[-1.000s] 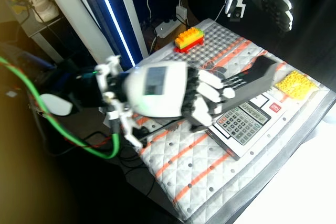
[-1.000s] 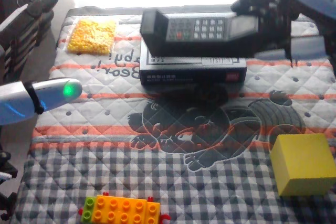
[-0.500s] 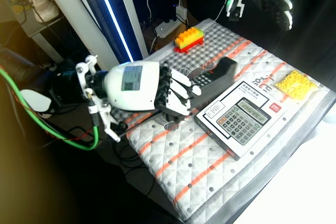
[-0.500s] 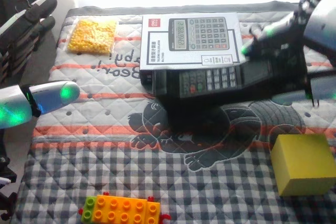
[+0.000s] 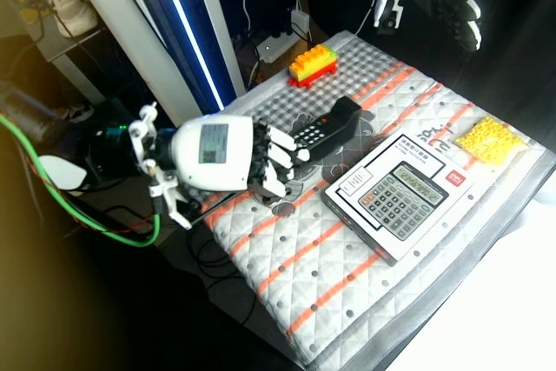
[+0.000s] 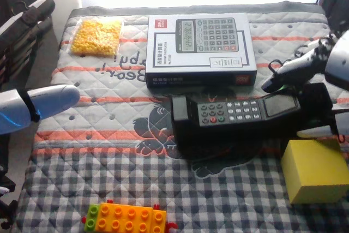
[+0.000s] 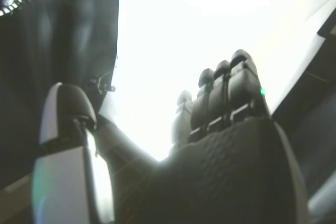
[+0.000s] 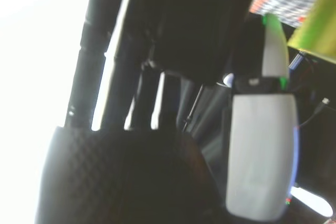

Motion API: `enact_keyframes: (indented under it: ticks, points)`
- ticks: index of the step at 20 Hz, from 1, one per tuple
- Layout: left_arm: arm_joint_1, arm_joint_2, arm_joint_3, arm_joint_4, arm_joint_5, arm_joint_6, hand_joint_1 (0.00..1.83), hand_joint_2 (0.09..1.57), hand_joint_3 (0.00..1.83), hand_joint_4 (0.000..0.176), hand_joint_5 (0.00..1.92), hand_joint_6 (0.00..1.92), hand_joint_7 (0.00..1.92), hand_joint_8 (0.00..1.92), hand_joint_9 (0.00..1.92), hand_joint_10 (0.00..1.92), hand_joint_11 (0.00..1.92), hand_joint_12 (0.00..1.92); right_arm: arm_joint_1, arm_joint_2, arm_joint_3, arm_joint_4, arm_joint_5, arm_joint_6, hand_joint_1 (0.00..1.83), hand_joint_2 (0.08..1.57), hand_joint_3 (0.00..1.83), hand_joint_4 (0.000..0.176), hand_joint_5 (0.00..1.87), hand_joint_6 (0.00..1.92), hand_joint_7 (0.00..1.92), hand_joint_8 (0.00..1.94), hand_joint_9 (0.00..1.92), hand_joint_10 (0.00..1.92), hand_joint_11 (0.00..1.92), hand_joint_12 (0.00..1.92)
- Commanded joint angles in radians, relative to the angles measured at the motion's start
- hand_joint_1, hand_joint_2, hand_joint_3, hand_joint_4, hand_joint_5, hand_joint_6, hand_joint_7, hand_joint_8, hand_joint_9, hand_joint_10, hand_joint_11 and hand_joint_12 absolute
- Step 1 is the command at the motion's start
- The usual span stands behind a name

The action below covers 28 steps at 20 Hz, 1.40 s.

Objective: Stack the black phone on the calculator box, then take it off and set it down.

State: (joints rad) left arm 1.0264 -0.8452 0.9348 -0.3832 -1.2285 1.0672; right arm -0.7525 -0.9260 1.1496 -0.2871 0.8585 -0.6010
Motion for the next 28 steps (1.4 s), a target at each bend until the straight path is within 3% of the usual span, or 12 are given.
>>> enact_keyframes:
  ticks: [1,4,5,7,12,15,18,21,23,24,27,28]
  points:
    - [-0.003,0.006,0.001,0.002,-0.133,-0.014,0.89,0.94,0.0,0.176,0.04,0.0,0.06,0.0,0.0,0.0,0.0,0.0,0.005,0.003,0.002,0.033,0.108,0.001,0.87,1.0,0.0,0.091,0.1,0.02,0.24,0.02,0.29,0.01,0.05,0.63]
    - [0.0,0.006,0.001,0.001,-0.134,-0.018,0.88,0.94,0.01,0.176,0.05,0.0,0.06,0.0,0.0,0.0,0.0,0.0,0.003,0.003,0.004,0.033,0.102,0.003,0.79,0.96,0.0,0.133,0.0,0.0,0.09,0.0,0.15,0.0,0.0,0.4]
    - [0.002,0.006,0.001,0.0,-0.136,-0.019,0.88,0.95,0.01,0.176,0.04,0.0,0.06,0.0,0.0,0.0,0.0,0.0,0.001,0.003,0.004,0.033,0.102,0.003,0.76,0.94,0.0,0.167,0.0,0.0,0.02,0.0,0.05,0.01,0.0,0.08]
    - [0.004,0.006,0.001,-0.001,-0.138,-0.023,0.89,0.95,0.0,0.176,0.04,0.0,0.05,0.0,0.0,0.0,0.0,0.0,0.0,0.004,0.004,0.04,0.102,0.003,0.66,0.95,0.0,0.176,0.0,0.0,0.0,0.0,0.0,0.0,0.0,0.0]
    - [0.018,0.008,0.002,-0.006,-0.16,-0.044,0.9,0.93,0.0,0.176,0.04,0.0,0.01,0.0,0.01,0.0,0.0,0.0,-0.005,0.022,0.005,0.108,0.175,0.0,0.27,1.1,0.01,0.176,0.0,0.0,0.02,0.0,0.03,0.0,0.0,0.0]
    - [0.022,0.013,0.002,-0.005,-0.188,-0.058,0.88,0.93,0.0,0.176,0.04,0.0,0.01,0.0,0.03,0.01,0.0,0.0,-0.028,0.056,-0.003,0.199,0.28,-0.032,0.18,1.23,0.01,0.117,0.0,0.0,0.04,0.01,0.01,0.0,0.0,0.0]
    - [0.026,0.017,0.002,0.001,-0.229,-0.086,0.82,0.95,0.01,0.176,0.02,0.0,0.0,0.0,0.03,0.01,0.0,0.0,-0.068,0.097,-0.039,0.282,0.392,-0.089,0.13,1.23,0.0,0.125,0.0,0.0,0.11,0.01,0.1,0.01,0.04,0.02]
    - [0.053,0.019,-0.003,0.015,-0.318,-0.153,0.74,0.93,0.0,0.176,0.0,0.0,0.0,0.0,0.03,0.0,0.06,0.03,-0.154,0.124,-0.082,0.361,0.552,-0.104,0.2,1.23,0.0,0.114,0.0,0.0,0.15,0.01,0.12,0.01,0.05,0.02]
    - [0.083,0.03,-0.021,0.019,-0.401,-0.177,0.56,1.02,0.0,0.176,0.0,0.0,0.03,0.0,0.04,0.0,0.02,0.26,-0.23,0.131,-0.113,0.405,0.658,-0.105,0.27,1.23,0.0,0.17,0.01,0.0,0.14,0.0,0.15,0.01,0.06,0.02]
    - [0.092,0.035,-0.029,0.02,-0.43,-0.178,0.56,1.02,0.0,0.176,0.0,0.0,0.03,0.0,0.04,0.0,0.02,0.26,-0.258,0.131,-0.123,0.421,0.691,-0.105,0.27,1.23,0.0,0.17,0.01,0.0,0.14,0.0,0.15,0.01,0.06,0.02]
    - [0.108,0.037,-0.045,0.036,-0.502,-0.229,0.33,1.2,0.0,0.176,0.05,0.01,0.03,0.0,0.03,0.0,0.0,0.36,-0.363,0.119,-0.156,0.491,0.819,-0.101,0.66,1.19,0.0,0.128,0.06,0.01,0.17,0.0,0.16,0.0,0.12,0.03]
    - [0.106,0.024,-0.039,0.046,-0.502,-0.252,0.38,1.17,0.0,0.13,0.01,0.0,0.02,0.0,0.05,0.01,0.0,0.37,-0.383,0.108,-0.161,0.494,0.85,-0.09,0.75,1.15,0.0,0.113,0.03,0.01,0.17,0.0,0.18,0.01,0.14,0.04]
